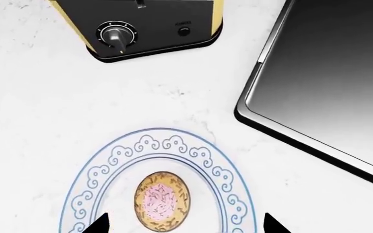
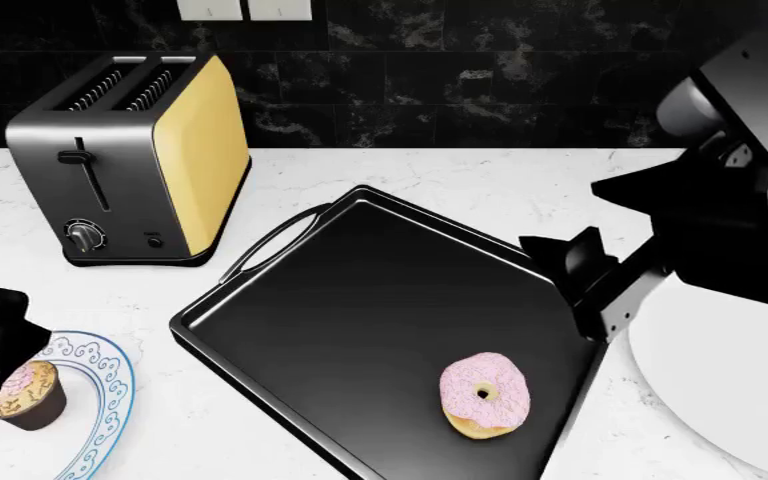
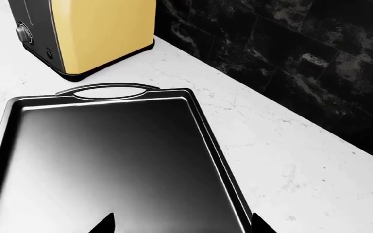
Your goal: Move the dessert items from the plate to the tray.
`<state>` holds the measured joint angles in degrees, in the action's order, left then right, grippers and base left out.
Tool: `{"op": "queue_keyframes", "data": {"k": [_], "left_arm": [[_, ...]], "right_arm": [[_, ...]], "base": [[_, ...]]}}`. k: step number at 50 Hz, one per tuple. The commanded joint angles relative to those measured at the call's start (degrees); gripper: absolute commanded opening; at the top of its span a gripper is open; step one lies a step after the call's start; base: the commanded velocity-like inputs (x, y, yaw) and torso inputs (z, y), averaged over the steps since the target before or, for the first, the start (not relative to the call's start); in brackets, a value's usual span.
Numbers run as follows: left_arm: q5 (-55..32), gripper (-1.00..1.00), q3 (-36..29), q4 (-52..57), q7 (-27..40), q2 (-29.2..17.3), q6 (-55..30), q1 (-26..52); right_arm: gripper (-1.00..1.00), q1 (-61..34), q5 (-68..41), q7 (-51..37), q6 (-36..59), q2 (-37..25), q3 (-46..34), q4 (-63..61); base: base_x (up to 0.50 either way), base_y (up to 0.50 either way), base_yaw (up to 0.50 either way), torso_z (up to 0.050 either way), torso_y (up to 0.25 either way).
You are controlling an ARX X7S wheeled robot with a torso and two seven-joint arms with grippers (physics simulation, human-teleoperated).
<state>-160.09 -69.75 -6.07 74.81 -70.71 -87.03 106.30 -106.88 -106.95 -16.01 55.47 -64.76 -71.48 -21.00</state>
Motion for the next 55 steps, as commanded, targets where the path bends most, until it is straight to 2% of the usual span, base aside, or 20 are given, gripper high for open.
{"op": "queue_keyframes", "data": {"k": [1,13,21,55], "left_arm": [[9.13,1.00,4.97,-0.63,-7.36,-1.30,-0.36,-6.12],[20.46,1.00,11.64,-0.45,-18.98,-2.60,2.42,-14.39],[25.96,1.00,13.56,0.40,-24.74,-3.57,4.78,-18.72],[32.94,1.00,13.54,4.06,-31.82,-5.44,9.15,-25.42]], "right_arm": [[1.00,0.41,-0.04,-0.07,-0.08,-0.56,0.16,-0.63],[1.00,1.20,0.18,-0.07,-0.68,-0.47,0.22,-0.71],[1.00,0.92,0.00,-0.25,-0.22,-0.30,0.35,-0.56],[1.00,0.41,-0.62,-0.91,0.55,-0.20,1.10,-0.33]], "base": [[0.00,0.00,0.00,0.000,0.000],[0.00,0.00,0.00,0.000,0.000],[0.00,0.00,0.00,0.000,0.000],[0.00,0.00,0.00,0.000,0.000]]}}
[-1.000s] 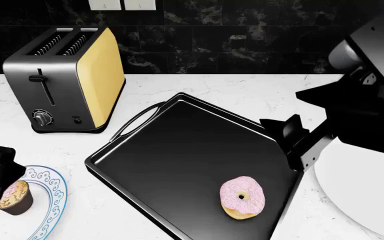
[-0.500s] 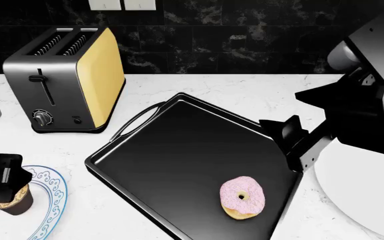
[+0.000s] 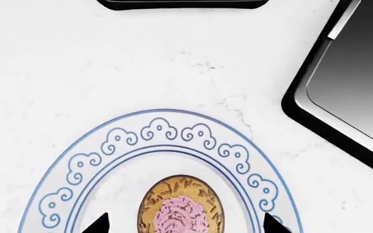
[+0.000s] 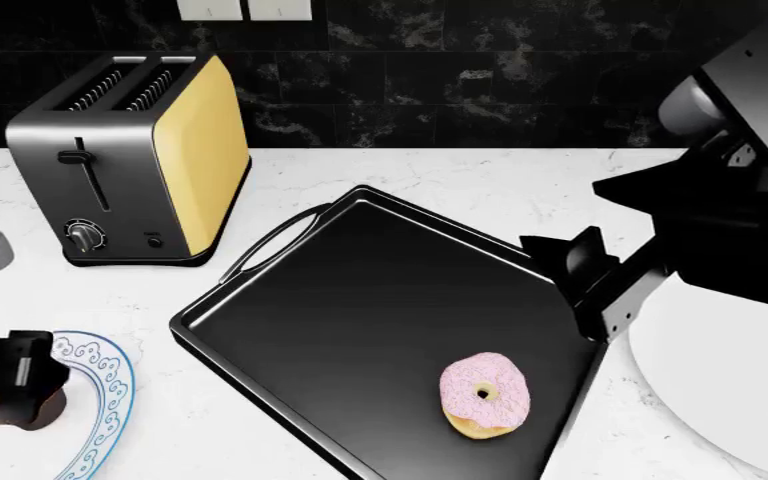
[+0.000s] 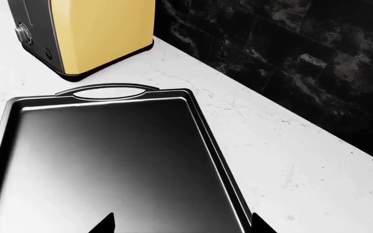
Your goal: Move the dessert items from the plate to the tray.
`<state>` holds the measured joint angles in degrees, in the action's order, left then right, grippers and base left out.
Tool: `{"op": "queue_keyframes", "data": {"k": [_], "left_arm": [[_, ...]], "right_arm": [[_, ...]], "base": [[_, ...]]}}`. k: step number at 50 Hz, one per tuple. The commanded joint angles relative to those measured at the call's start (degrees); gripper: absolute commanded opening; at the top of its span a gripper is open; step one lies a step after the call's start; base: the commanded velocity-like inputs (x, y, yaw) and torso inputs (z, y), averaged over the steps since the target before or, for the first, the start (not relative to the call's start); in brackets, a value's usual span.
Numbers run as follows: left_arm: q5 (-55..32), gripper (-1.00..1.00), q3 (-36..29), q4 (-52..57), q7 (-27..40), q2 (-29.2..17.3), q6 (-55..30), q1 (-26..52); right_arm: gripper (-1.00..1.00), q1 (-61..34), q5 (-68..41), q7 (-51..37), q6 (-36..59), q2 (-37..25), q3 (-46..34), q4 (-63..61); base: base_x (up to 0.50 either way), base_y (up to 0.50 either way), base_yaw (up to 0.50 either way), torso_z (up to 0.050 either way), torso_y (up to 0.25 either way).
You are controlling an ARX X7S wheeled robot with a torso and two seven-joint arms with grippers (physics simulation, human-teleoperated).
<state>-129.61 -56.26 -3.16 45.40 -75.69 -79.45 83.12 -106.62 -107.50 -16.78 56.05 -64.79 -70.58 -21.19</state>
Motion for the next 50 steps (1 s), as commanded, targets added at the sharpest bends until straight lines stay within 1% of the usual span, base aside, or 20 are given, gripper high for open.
{"op": "queue_keyframes", "data": {"k": [1,21,31,41,42,50], "left_arm": [[2.68,1.00,0.01,1.22,-2.63,-0.39,1.70,-2.45],[7.81,1.00,-0.41,2.62,-7.72,0.45,4.91,-6.77],[7.62,1.00,-0.59,3.03,-7.22,-0.11,5.26,-7.04],[8.31,1.00,-0.83,2.98,-7.59,0.54,5.29,-7.35],[8.46,-1.00,-0.88,3.02,-7.63,0.56,5.35,-7.46],[8.11,-1.00,-0.62,2.62,-6.62,0.67,4.35,-6.05]], "right_arm": [[1.00,0.13,-0.08,-0.13,-0.05,-0.20,0.25,-0.12],[1.00,0.90,0.34,0.11,-0.33,-0.77,0.50,-0.53],[1.00,1.29,0.67,0.36,-0.60,-0.87,0.66,-0.52],[1.00,0.82,0.21,-0.09,-0.07,-0.86,0.93,-0.51],[1.00,0.86,0.23,-0.09,-0.07,-0.87,0.93,-0.49],[1.00,0.59,0.09,-0.28,0.42,-0.77,1.04,-0.33]], "base": [[0.00,0.00,0.00,0.000,0.000],[0.00,0.00,0.00,0.000,0.000],[0.00,0.00,0.00,0.000,0.000],[0.00,0.00,0.00,0.000,0.000],[0.00,0.00,0.00,0.000,0.000],[0.00,0.00,0.00,0.000,0.000]]}}
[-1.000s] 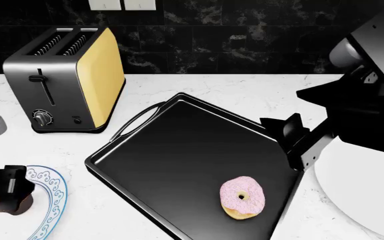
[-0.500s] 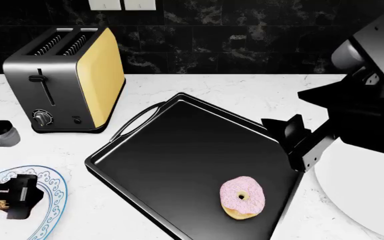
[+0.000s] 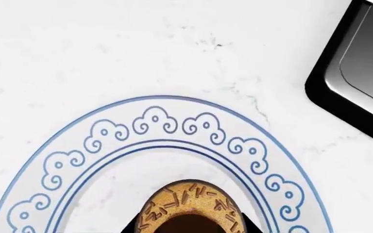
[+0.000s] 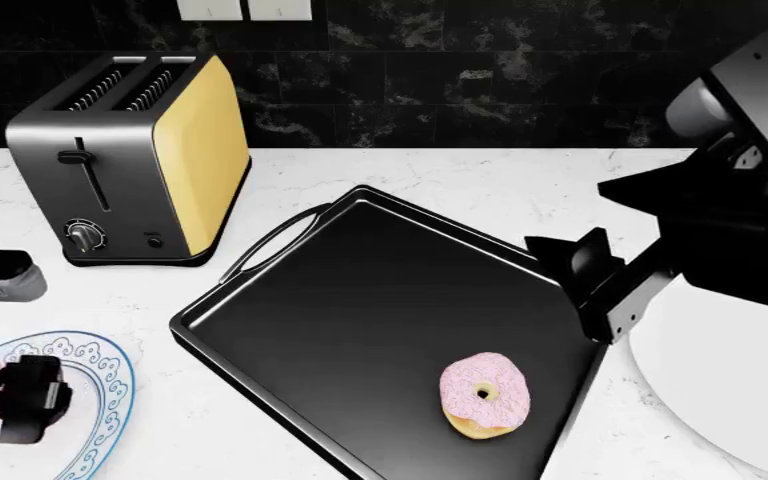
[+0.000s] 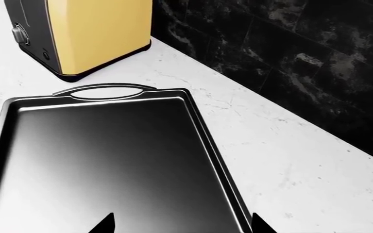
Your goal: Move the dessert items from the plate to the tray.
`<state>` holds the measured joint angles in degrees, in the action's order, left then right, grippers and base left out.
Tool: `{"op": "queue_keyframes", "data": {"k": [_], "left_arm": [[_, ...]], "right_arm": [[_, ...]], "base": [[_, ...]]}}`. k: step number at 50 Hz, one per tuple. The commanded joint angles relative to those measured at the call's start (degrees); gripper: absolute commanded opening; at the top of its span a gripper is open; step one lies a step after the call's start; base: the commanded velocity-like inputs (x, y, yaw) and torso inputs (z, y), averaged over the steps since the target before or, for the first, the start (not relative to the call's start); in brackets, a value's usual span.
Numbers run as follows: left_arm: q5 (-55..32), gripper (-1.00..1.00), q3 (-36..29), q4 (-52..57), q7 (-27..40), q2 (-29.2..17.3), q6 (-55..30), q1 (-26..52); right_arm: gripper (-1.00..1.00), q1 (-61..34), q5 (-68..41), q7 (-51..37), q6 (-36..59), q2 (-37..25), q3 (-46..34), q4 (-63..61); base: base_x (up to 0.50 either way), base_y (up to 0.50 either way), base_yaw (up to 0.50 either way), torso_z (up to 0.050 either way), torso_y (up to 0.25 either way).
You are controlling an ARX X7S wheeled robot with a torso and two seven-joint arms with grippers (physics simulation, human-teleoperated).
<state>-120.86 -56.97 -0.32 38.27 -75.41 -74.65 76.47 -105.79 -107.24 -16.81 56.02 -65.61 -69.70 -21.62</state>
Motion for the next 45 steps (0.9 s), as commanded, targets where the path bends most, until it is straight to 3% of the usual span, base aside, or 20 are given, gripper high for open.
{"op": "queue_keyframes", "data": {"k": [1,7,12,18,23,26,34,39,45], "left_arm": [[-0.79,-1.00,0.13,-0.17,0.86,0.39,-0.72,0.93],[-2.64,-1.00,0.63,-0.38,3.39,0.26,-2.07,3.56],[-6.82,-1.00,1.09,-2.80,9.07,1.95,-5.79,10.62],[-15.15,-1.00,-1.66,-8.01,17.88,7.50,-11.38,23.61],[-17.14,-1.00,-4.06,-11.62,19.05,14.32,-13.89,29.99],[-14.92,-1.00,-5.51,-14.32,15.81,19.41,-15.04,32.56],[-4.73,-1.00,-12.26,-18.22,-0.84,29.62,-14.91,39.68],[0.43,-1.00,-11.27,-21.16,-9.37,34.58,-13.77,39.96],[12.47,-1.00,-9.81,-23.89,-22.17,41.21,-11.44,37.62]], "right_arm": [[1.00,-0.25,-0.21,-0.29,0.45,0.04,0.19,0.09],[1.00,-0.04,-0.15,-0.26,0.39,-0.16,0.27,-0.05],[1.00,-0.07,-0.15,-0.29,0.49,-0.30,0.38,-0.03],[1.00,0.14,0.12,-0.23,0.34,-0.48,0.48,0.01],[1.00,0.11,-0.20,-0.57,0.19,-1.06,0.74,-0.27],[1.00,0.16,-0.49,-0.78,0.03,-1.54,0.91,-0.64],[1.00,-0.04,-1.17,-1.18,0.14,-2.01,1.25,-1.23],[1.00,0.40,-1.23,-1.12,-0.32,-2.13,1.31,-1.30],[1.00,-0.18,-1.80,-1.52,-0.17,-2.34,1.77,-1.25]], "base": [[0.00,0.00,0.00,0.000,0.000],[0.00,0.00,0.00,0.000,0.000],[0.00,0.00,0.00,0.000,0.000],[0.00,0.00,0.00,0.000,0.000],[0.00,0.00,0.00,0.000,0.000],[0.00,0.00,0.00,0.000,0.000],[0.00,0.00,0.00,0.000,0.000],[0.00,0.00,0.00,0.000,0.000],[0.00,0.00,0.00,0.000,0.000]]}}
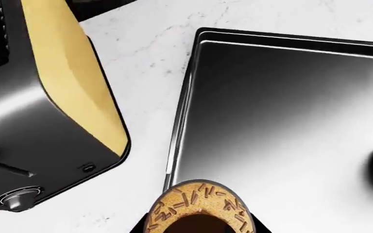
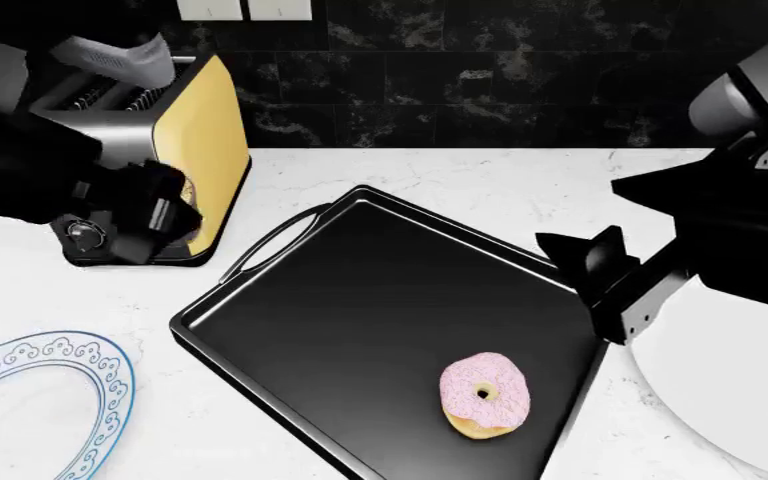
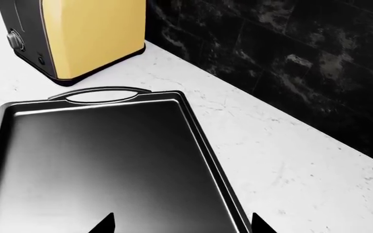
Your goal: Move the dessert items from the plate to the tray.
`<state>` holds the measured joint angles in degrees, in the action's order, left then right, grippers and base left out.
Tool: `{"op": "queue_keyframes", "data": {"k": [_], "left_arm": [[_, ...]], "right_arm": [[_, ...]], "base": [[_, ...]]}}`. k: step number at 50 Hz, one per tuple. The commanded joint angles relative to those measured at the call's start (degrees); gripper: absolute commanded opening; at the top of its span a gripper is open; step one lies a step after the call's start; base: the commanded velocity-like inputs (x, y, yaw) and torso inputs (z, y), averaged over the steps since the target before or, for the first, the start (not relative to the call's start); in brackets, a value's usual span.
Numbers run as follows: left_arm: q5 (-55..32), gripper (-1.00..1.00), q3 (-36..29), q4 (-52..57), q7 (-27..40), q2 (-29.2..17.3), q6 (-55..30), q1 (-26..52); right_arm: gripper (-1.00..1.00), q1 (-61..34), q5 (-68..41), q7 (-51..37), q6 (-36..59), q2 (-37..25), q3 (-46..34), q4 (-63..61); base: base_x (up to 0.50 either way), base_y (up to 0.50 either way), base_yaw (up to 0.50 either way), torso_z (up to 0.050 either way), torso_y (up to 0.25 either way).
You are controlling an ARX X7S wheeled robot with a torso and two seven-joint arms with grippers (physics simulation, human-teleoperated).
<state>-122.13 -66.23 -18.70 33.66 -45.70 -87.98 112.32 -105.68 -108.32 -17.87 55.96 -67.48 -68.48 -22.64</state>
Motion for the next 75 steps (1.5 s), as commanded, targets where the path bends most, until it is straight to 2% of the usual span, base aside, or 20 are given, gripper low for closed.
{"op": "queue_keyframes", "data": {"k": [1,6,10,26,32,53,75], "left_arm": [[15.62,-1.00,-0.70,-5.83,-19.62,12.31,2.44,1.31],[23.16,-1.00,-2.33,-6.89,-29.63,16.30,5.22,-1.08],[26.61,-1.00,-4.23,-7.04,-35.01,18.93,6.19,-2.63],[37.22,-1.00,-11.31,-14.55,-47.49,25.81,11.10,-5.97],[38.51,-1.00,-11.87,-16.73,-48.80,27.62,13.24,-7.27],[38.55,-1.00,-14.21,-13.18,-51.09,29.49,13.61,-12.13],[38.86,-1.00,-15.27,-13.22,-49.55,29.78,16.01,-17.60]], "right_arm": [[1.00,-0.37,-0.88,-0.57,-0.11,-0.57,0.62,-0.31],[1.00,-0.38,-0.93,-0.94,-0.51,-0.91,0.94,-0.48],[1.00,-0.36,-0.97,-1.15,-0.53,-0.73,0.98,-0.31],[1.00,0.55,-1.00,-1.39,-0.99,-1.87,1.17,-1.41],[1.00,1.32,-0.61,-1.01,-1.76,-2.55,1.26,-1.79],[1.00,3.17,0.55,0.02,-3.15,-4.05,1.42,-2.07],[1.00,3.66,0.18,-0.13,-3.45,-5.40,1.99,-2.92]], "base": [[0.00,0.00,0.00,0.000,0.000],[0.00,0.00,0.00,0.000,0.000],[0.00,0.00,0.00,0.000,0.000],[0.00,0.00,0.00,0.000,0.000],[0.00,0.00,0.00,0.000,0.000],[0.00,0.00,0.00,0.000,0.000],[0.00,0.00,0.00,0.000,0.000]]}}
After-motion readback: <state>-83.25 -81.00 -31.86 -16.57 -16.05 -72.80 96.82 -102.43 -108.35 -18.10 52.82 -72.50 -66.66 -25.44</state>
